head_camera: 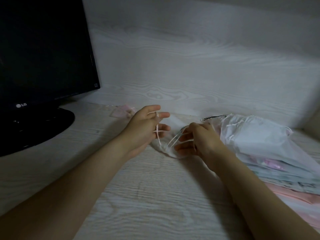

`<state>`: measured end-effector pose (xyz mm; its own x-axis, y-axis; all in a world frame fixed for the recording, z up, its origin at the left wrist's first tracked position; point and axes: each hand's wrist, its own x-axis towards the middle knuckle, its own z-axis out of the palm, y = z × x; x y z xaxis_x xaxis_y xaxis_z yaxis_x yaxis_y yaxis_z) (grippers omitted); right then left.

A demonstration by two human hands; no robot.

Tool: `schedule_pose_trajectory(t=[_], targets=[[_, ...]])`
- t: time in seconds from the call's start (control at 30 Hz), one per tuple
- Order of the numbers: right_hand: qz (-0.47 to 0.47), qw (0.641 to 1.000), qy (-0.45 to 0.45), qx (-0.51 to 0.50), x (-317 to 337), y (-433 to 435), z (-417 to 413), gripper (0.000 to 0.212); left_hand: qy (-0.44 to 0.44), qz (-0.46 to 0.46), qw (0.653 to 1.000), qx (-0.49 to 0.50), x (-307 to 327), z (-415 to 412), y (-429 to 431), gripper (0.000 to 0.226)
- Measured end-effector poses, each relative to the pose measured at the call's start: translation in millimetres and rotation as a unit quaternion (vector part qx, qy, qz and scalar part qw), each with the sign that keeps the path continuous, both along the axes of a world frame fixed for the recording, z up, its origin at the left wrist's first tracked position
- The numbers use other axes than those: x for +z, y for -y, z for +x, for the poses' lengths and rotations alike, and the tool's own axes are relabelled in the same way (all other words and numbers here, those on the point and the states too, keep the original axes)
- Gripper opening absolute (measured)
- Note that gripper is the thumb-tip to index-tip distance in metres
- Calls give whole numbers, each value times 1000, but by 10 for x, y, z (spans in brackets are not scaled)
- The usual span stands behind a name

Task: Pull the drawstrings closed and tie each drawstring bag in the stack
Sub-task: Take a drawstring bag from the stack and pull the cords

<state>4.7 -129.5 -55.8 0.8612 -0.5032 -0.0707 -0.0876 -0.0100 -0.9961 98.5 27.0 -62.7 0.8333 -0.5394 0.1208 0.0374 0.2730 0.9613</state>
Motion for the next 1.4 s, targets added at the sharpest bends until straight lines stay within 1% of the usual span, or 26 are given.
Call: schedule_pose_trajectory(t=[0.13,0.23,0.3,0.33,0.37,0.4,0.43,0.47,0.5,0.6,0.67,0.73,0.83,0.9,0.93,1.0,1.1,1.17,1.2,1.27,1.3,1.37,1.4], targets=[[-5,1000,7,9,13,8,-12,23,88,77,993,8,-64,1,9,26],[48,998,40,19,46,11,-38,12,108,107,988,-1,-48,-36,-2,21],[70,995,66,27,66,9,-37,12,116,133,984,-12,-17,-67,-12,19],[49,996,71,21,64,4,-35,14,120,144,982,-21,-5,-80,-13,19],[-5,997,72,5,47,-2,-28,14,122,150,981,-33,10,-100,-12,20],[-80,994,69,-19,28,-15,-27,12,126,153,979,-44,17,-113,-8,21],[-147,986,67,-34,8,-33,-25,8,130,156,978,-53,19,-119,-3,21],[-184,980,64,-32,-14,-49,-19,10,136,159,976,-58,13,-116,-1,21],[-181,982,58,-13,-29,-59,-9,14,141,160,975,-59,6,-109,-1,20],[-103,991,34,75,-18,-76,-17,29,149,164,973,-59,-18,-69,-7,17],[-95,989,25,112,8,-84,-41,28,144,164,974,-58,-26,-42,-13,17],[-134,984,8,115,8,-88,-58,29,141,166,974,-57,-30,-28,-21,18],[-221,972,-25,76,-15,-66,-45,36,136,165,976,-51,-26,-31,-24,19],[-280,959,-21,33,-35,-48,-30,39,129,172,976,-40,-23,-30,-26,16],[-286,958,-6,15,-40,-40,-23,39,128,179,975,-41,-23,-25,-31,16],[-276,961,28,-11,-39,-16,-9,41,141,195,969,-56,-27,-15,-45,16],[-243,968,49,-26,-18,-1,-20,45,181,228,954,-69,-51,-16,-74,15],[-214,975,46,-40,-5,8,-32,39,190,234,951,-70,-67,-17,-80,16],[-186,980,49,-50,5,12,-33,32,187,235,951,-68,-71,-16,-77,16],[-78,992,78,-56,29,35,-30,11,178,243,952,-59,-72,-14,-76,17],[-12,994,102,-47,48,49,-32,7,177,249,951,-57,-69,-14,-76,16],[97,984,149,-15,92,79,-49,14,178,257,948,-61,-67,-18,-83,12],[129,978,166,2,116,80,-62,14,178,256,948,-68,-65,-23,-85,11]])
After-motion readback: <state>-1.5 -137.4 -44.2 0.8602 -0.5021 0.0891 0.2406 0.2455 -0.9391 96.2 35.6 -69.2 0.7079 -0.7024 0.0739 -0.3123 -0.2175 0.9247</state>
